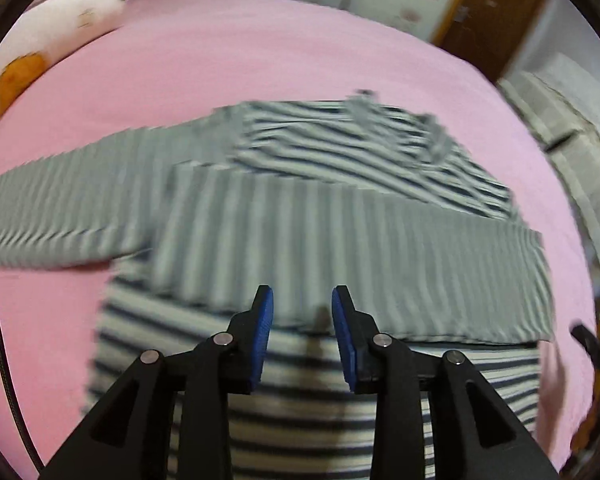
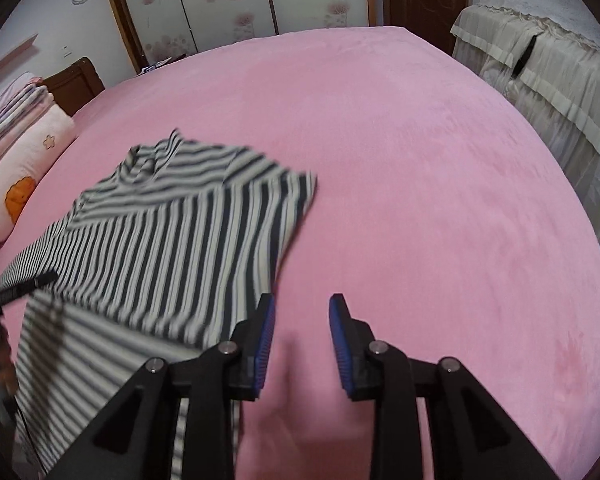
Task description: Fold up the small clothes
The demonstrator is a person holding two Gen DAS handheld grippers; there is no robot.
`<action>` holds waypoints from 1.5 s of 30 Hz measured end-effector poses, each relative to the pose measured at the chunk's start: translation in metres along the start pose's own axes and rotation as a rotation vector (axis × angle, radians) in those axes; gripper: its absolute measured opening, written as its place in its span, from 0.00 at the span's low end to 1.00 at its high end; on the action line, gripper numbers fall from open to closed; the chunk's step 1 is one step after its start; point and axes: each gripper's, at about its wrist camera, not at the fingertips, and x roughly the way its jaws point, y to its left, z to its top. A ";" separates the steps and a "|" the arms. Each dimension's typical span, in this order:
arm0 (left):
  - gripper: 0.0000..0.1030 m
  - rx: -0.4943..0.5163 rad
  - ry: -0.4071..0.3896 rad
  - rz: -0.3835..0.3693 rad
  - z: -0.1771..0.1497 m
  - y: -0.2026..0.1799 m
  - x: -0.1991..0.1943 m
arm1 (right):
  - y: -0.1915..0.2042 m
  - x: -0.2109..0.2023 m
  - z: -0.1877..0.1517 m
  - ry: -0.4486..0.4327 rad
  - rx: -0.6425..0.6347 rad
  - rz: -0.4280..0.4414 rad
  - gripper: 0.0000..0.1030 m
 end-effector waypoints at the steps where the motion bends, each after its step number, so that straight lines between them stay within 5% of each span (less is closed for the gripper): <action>1: 0.31 -0.033 0.006 0.023 -0.001 0.015 -0.001 | 0.004 0.000 -0.009 0.000 -0.009 -0.007 0.27; 6: 0.46 -0.154 0.007 0.076 -0.010 0.064 0.001 | 0.020 0.016 -0.032 0.043 -0.052 -0.013 0.27; 15: 0.57 -0.306 0.004 -0.118 -0.008 0.093 0.018 | 0.029 0.038 -0.030 0.022 -0.014 -0.022 0.27; 20: 0.56 -0.321 -0.018 -0.136 -0.002 0.085 0.027 | 0.034 0.041 -0.025 -0.010 -0.016 -0.026 0.27; 21: 0.53 -0.317 -0.022 -0.122 -0.001 0.083 0.030 | 0.035 0.042 -0.025 -0.013 -0.018 -0.031 0.26; 23: 0.26 -0.308 -0.016 -0.056 0.001 0.081 0.033 | 0.035 0.044 -0.026 -0.012 -0.029 -0.062 0.07; 26: 0.16 -0.320 -0.014 -0.041 0.002 0.083 0.034 | 0.026 0.041 -0.028 -0.018 0.018 -0.109 0.00; 29: 0.13 -0.282 -0.024 -0.018 0.001 0.079 0.030 | 0.015 0.029 -0.032 -0.036 0.071 -0.111 0.00; 36: 0.14 -0.309 -0.020 -0.032 0.002 0.079 0.028 | 0.008 0.028 -0.034 0.017 0.133 0.064 0.02; 40: 0.14 -0.329 -0.013 -0.060 0.002 0.085 0.030 | 0.000 0.027 -0.030 0.006 0.192 0.124 0.20; 45: 0.14 -0.340 -0.021 -0.077 0.002 0.087 0.033 | -0.006 0.033 -0.021 -0.009 0.224 0.191 0.30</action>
